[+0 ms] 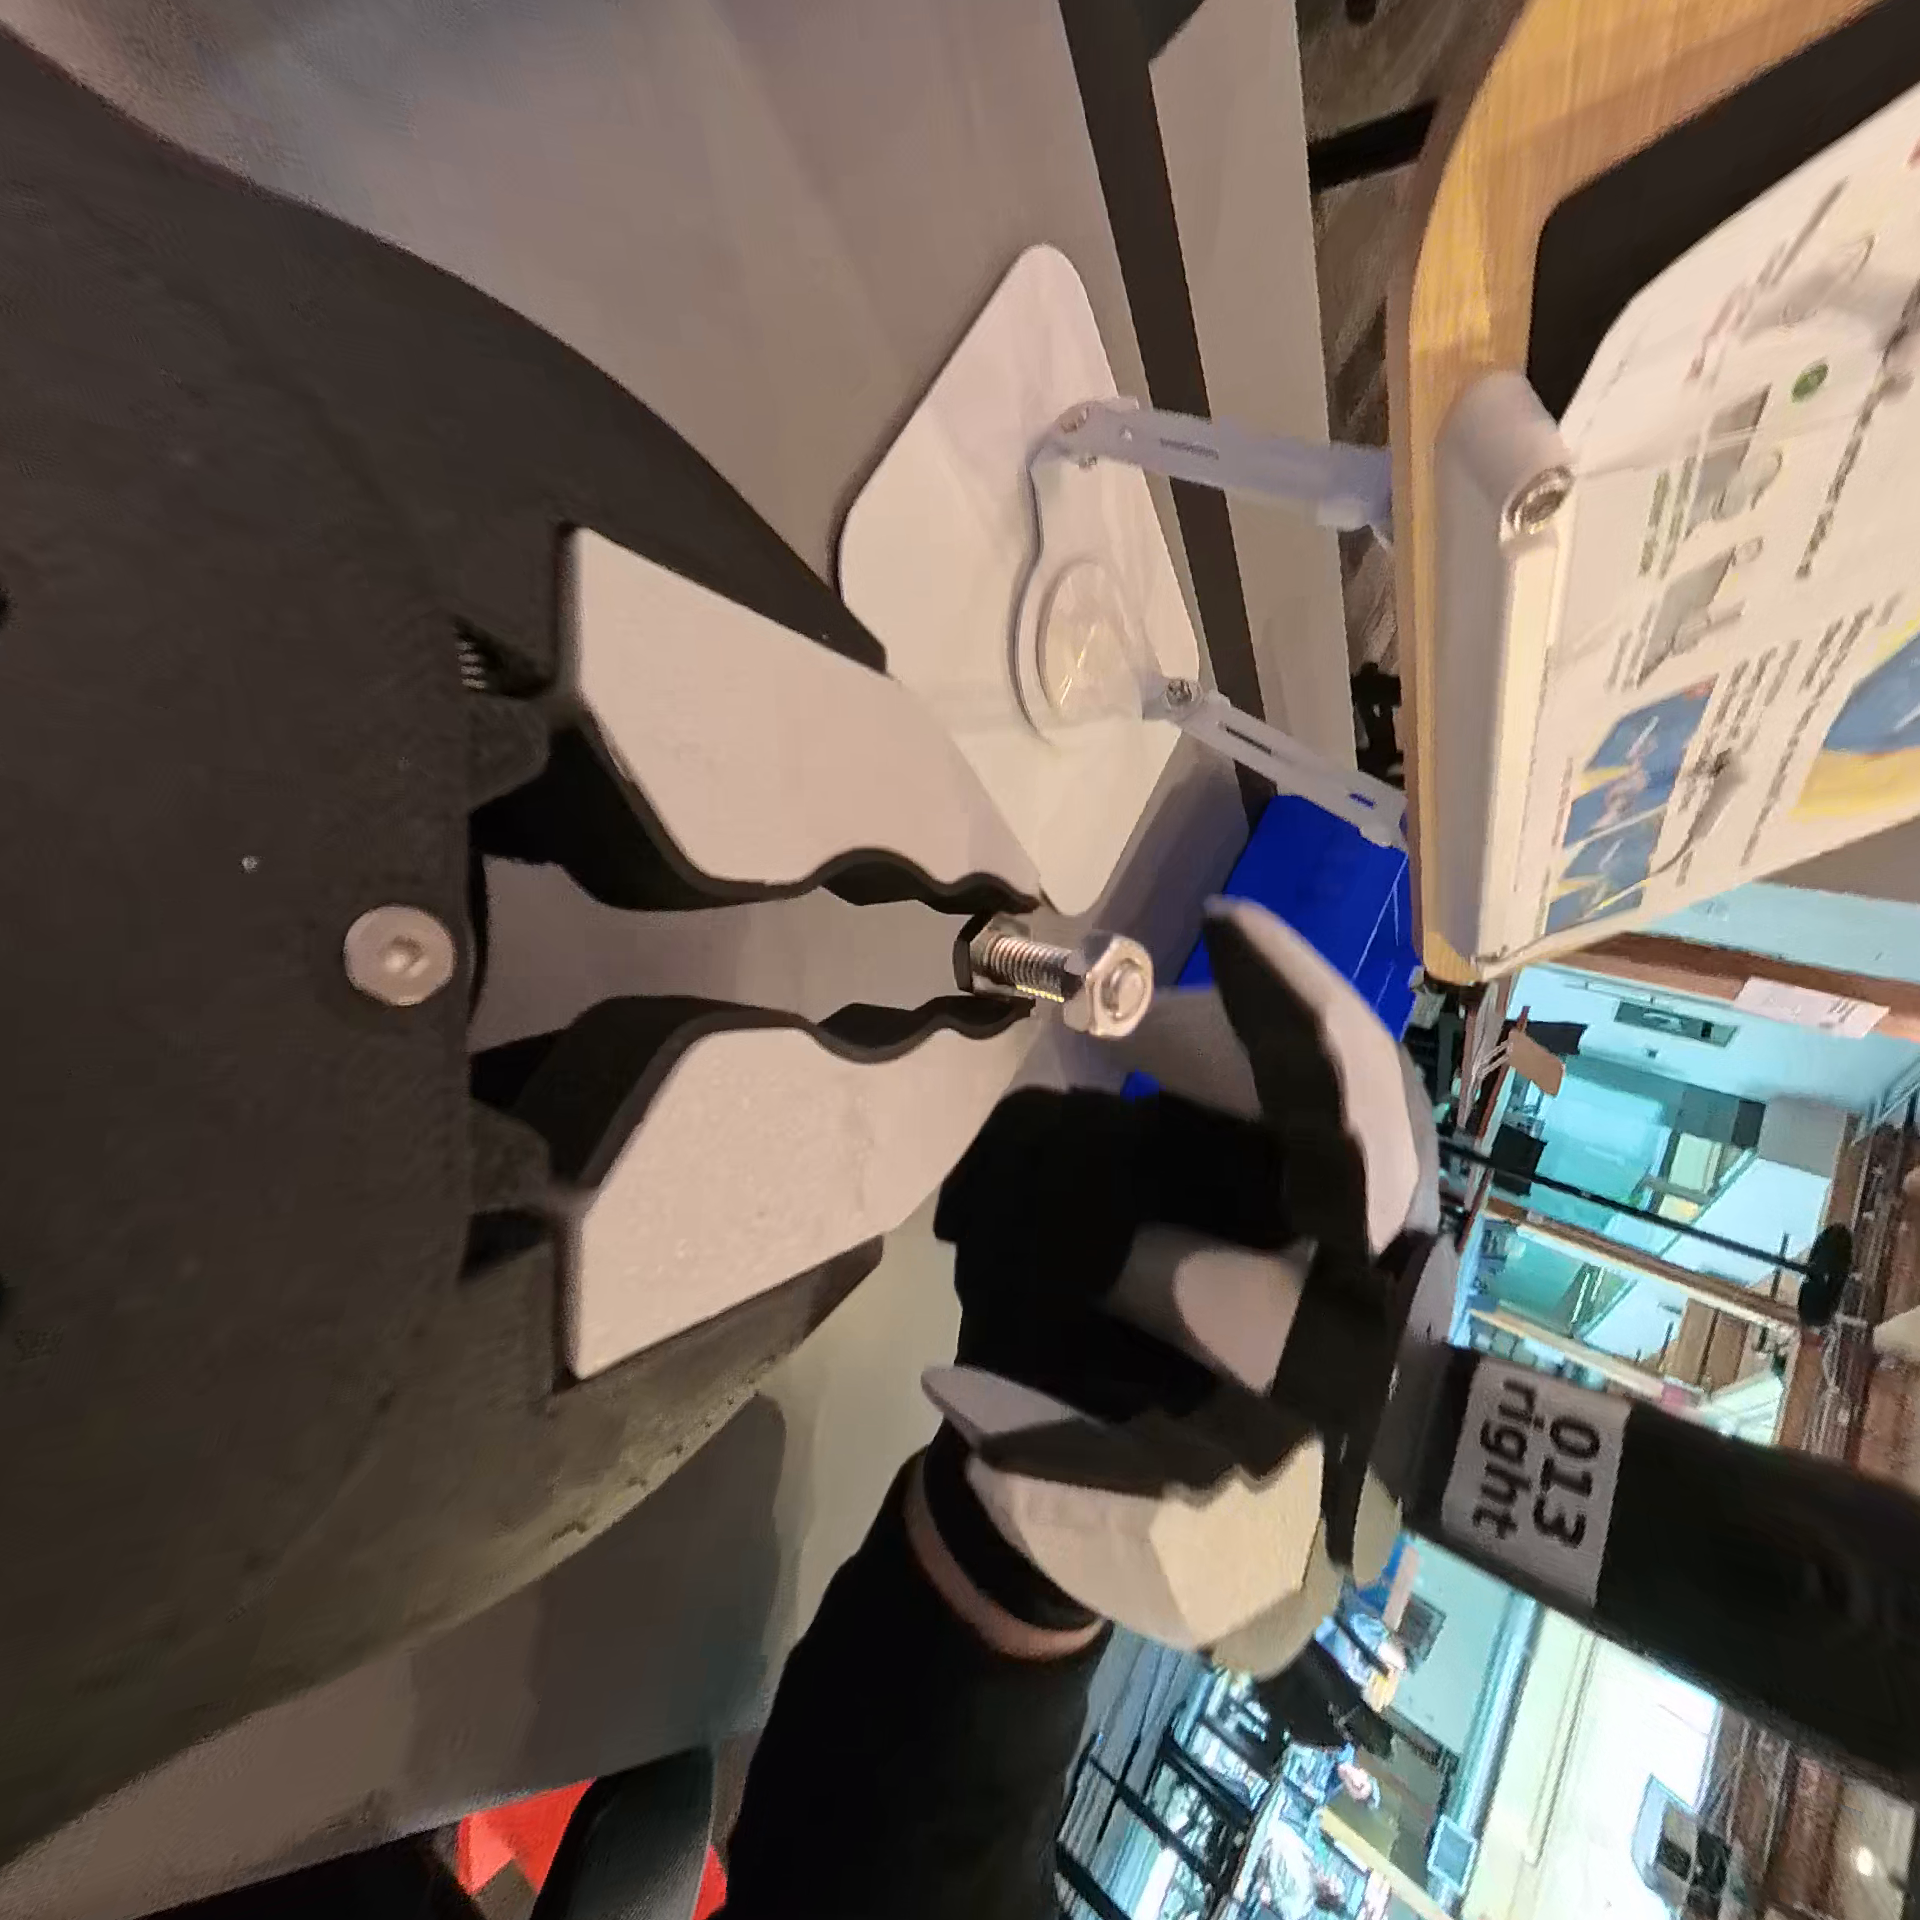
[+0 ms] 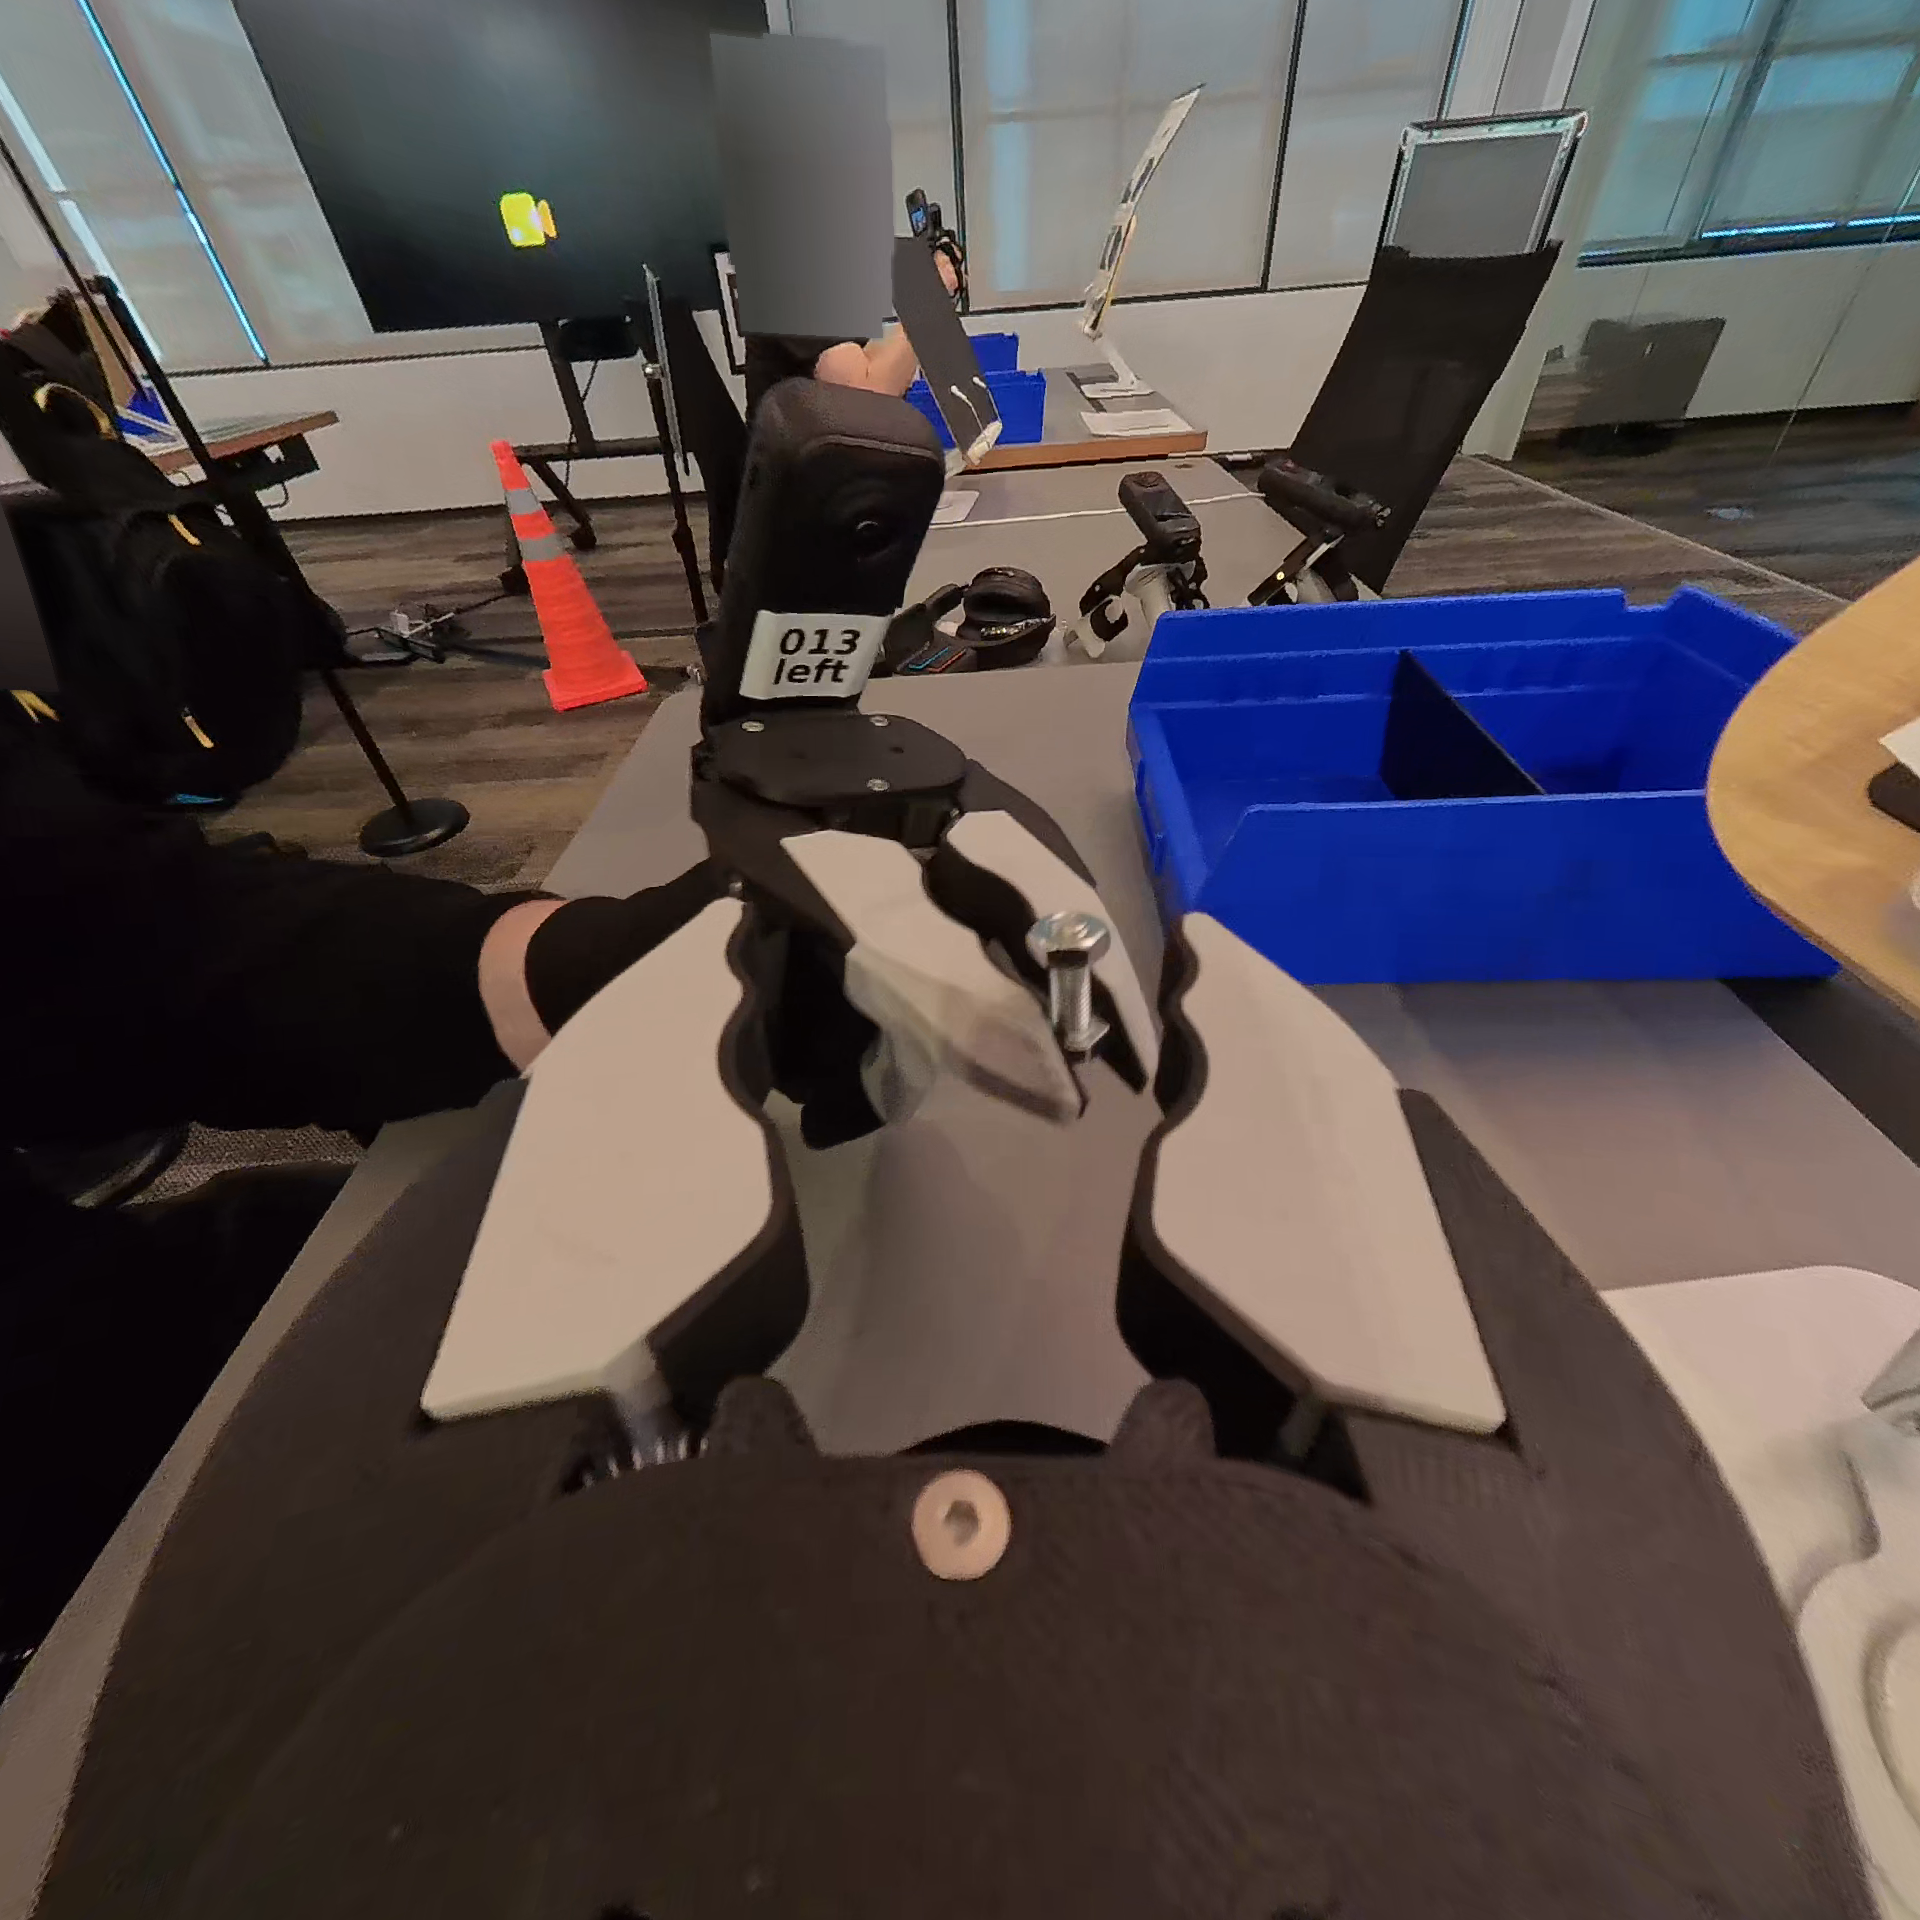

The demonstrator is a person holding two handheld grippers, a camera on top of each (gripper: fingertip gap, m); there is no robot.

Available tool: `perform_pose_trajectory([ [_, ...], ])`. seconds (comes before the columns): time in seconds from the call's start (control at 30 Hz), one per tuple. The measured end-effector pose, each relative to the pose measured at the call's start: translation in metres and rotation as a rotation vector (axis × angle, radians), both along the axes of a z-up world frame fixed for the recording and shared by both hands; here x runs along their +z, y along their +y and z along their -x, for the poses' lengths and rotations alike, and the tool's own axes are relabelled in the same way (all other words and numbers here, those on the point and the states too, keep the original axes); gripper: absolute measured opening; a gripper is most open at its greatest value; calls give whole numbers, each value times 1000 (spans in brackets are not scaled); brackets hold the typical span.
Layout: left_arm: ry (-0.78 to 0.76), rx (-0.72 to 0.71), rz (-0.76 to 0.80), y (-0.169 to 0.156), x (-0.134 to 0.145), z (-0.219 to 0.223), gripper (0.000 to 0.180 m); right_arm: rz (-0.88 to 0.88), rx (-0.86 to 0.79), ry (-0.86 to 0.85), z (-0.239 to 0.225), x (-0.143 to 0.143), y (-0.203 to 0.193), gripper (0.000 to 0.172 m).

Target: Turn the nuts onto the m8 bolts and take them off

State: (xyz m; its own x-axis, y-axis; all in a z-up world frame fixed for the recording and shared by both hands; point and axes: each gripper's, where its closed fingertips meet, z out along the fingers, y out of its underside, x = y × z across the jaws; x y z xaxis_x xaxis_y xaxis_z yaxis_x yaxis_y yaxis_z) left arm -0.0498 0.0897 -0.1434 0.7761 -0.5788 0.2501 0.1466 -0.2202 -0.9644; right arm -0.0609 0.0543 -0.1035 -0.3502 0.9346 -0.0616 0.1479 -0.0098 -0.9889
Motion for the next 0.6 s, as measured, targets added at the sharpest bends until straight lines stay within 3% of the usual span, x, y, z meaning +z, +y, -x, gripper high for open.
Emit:
perform_pose_trajectory([
  [0.07, 10, -10, -1, 0, 0, -4, 15, 14, 26, -15, 9, -5, -3, 80],
  [0.23, -49, 29, 27, 4, -1, 8, 15, -15, 91, -21, 0, -8, -15, 73],
  [0.27, -74, 48, 36, 6, -1, 15, 15, -21, 192, -15, -16, -6, -28, 27],
  [0.3, -94, 57, 35, 7, -1, 21, 15, -20, 226, -19, -27, -6, -33, 13],
  [0.5, -47, -10, 50, 6, -4, 6, 15, -7, 20, 1, -21, 1, 6, 66],
  [0.6, -25, -58, 41, 3, -4, -10, 15, -31, -14, -15, -4, -1, 14, 67],
])
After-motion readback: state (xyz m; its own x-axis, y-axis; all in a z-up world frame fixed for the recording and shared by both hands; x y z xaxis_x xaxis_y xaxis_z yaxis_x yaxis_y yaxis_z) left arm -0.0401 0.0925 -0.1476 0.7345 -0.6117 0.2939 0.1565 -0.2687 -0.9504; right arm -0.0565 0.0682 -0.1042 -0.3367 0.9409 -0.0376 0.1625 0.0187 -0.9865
